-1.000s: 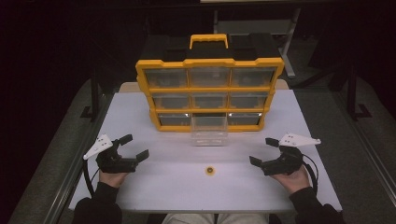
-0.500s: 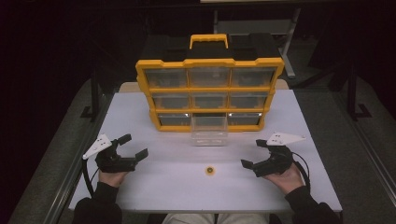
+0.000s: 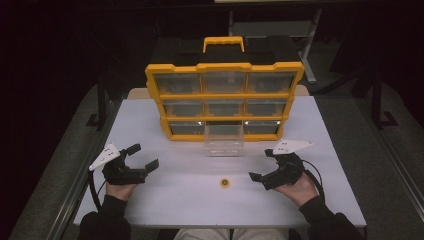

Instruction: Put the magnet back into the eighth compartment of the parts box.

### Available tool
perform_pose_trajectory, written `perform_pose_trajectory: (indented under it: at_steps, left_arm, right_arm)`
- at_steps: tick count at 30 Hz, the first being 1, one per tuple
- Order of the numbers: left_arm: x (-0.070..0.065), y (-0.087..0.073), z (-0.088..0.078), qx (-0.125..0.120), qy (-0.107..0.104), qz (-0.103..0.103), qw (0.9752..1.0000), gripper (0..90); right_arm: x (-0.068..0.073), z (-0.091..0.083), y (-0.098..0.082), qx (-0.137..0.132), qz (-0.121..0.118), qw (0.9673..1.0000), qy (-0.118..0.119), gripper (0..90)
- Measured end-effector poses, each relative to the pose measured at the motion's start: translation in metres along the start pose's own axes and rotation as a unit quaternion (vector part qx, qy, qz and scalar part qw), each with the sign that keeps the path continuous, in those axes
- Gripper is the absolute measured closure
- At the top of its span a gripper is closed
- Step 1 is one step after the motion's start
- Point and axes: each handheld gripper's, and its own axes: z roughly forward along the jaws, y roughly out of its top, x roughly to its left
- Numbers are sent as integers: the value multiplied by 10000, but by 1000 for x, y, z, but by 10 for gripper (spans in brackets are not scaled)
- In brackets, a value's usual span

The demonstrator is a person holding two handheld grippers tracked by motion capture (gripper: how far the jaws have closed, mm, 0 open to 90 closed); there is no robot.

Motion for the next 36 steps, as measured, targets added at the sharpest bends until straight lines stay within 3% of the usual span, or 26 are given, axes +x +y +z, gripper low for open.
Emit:
perform_pose_trajectory:
  at_steps: [12,20,36]
  left_arm:
    - [0,0,1,11,-46,-29,10000,0]
    - [0,0,2,21,-75,-28,10000,0]
    - [-1,0,2,24,-97,-21,9999,0]
  right_arm:
    - [10,21,15,420,-235,9987,154,0]
    - [16,32,22,530,-365,9975,292,0]
    - [32,60,28,911,-619,9925,528,0]
